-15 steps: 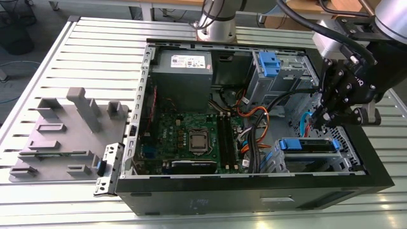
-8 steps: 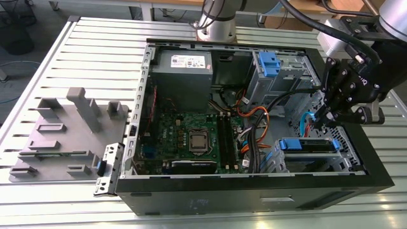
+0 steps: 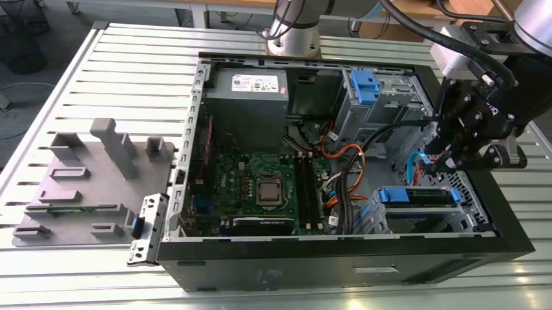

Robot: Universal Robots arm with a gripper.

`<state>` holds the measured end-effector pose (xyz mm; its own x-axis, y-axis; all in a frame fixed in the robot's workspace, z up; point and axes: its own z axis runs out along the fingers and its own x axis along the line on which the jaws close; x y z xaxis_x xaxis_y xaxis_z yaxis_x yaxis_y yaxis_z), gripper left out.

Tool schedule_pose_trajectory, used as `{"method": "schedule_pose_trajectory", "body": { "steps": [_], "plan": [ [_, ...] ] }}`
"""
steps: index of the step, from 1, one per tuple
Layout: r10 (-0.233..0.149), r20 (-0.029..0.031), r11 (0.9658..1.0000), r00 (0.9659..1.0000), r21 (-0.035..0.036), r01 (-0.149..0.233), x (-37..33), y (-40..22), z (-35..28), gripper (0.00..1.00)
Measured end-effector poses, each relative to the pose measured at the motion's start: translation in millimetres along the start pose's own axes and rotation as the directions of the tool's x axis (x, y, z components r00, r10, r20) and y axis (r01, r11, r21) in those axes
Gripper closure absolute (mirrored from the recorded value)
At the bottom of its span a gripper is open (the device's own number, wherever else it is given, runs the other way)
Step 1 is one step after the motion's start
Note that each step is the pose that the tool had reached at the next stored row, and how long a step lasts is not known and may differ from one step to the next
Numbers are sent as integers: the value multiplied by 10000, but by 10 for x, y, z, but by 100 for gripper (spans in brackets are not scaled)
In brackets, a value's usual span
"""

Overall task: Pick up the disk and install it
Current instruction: 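Insert the first disk wire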

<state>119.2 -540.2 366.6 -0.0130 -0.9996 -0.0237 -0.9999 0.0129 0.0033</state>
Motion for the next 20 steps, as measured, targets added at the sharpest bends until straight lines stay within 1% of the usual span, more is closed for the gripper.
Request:
{"method": "schedule_pose_trajectory", "body": {
  "steps": [1, 2, 3, 5, 9, 11, 16, 19, 20],
  "plan": [
    [0, 0, 10000, 10000, 0, 0, 0, 0, 0, 65],
    [0, 0, 10000, 10000, 0, 0, 0, 0, 0, 65],
    [0, 0, 10000, 10000, 0, 0, 0, 0, 0, 59],
    [0, 0, 10000, 10000, 0, 0, 0, -1, 1, 59],
    [0, 1, 10000, 10000, -6, 0, 0, -15, 24, 59],
    [1, -16, 10000, 10000, -10, -1, 1, -18, 44, 59],
    [1, -82, 10000, 10000, -14, -2, 2, -21, 103, 59],
    [1, -181, 10000, 9998, -13, -1, 2, -21, 126, 59],
    [1, -206, 10000, 9998, -12, -1, 3, -22, 131, 59]
  ]
}}
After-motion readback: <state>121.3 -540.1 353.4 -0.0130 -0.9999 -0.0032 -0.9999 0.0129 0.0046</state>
